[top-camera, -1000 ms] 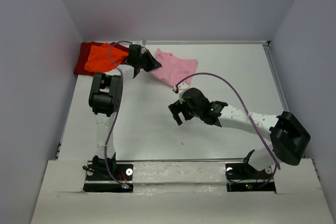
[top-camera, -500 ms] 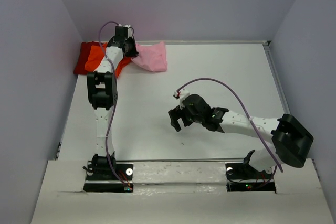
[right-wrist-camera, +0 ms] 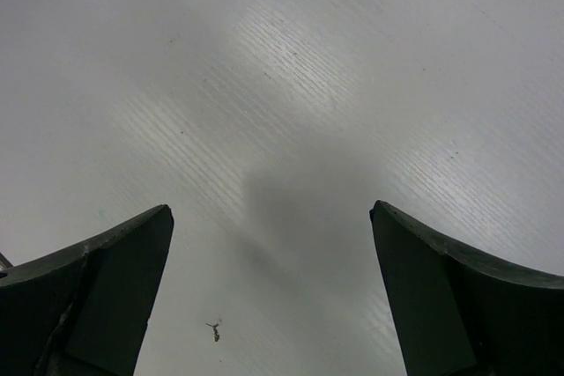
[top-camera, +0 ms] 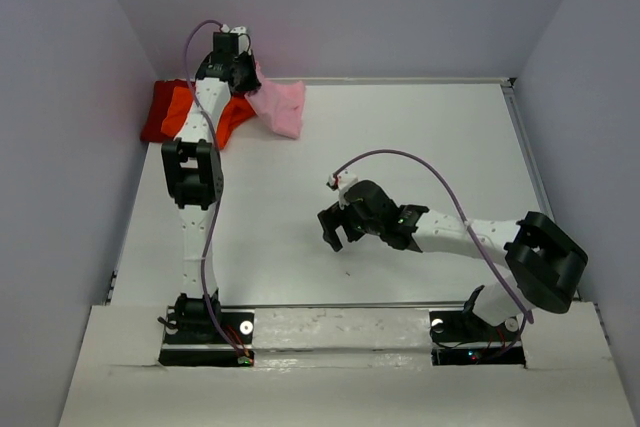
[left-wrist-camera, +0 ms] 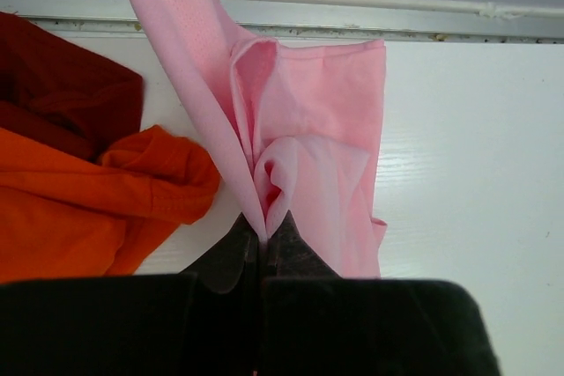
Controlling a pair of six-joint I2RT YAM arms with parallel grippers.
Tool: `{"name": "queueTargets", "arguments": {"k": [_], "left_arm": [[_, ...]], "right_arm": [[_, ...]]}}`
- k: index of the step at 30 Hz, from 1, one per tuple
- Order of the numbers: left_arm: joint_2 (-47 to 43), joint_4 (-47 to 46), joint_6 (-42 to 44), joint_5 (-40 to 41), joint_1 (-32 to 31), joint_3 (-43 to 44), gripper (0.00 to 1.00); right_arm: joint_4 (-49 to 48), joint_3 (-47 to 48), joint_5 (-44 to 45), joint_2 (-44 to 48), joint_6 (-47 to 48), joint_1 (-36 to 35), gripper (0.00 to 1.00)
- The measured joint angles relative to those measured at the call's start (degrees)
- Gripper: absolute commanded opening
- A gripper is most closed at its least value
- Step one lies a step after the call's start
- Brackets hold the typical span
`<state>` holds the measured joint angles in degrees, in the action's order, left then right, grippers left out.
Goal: Fold and stack the t-shirts
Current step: Put the neatly folded tshirt into the corner of the board with the left arm
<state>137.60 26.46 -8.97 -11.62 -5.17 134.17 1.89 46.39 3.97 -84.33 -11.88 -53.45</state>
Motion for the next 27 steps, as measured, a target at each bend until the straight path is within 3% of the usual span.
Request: {"name": "queueTargets", "arguments": {"k": [27], "left_arm": [[-12.5, 2.9, 0.0, -6.6, 6.0, -3.5, 0.0]], "right_arm": [[-2.6, 1.1, -2.5, -6.3, -0.5, -0.6, 1.0]]}}
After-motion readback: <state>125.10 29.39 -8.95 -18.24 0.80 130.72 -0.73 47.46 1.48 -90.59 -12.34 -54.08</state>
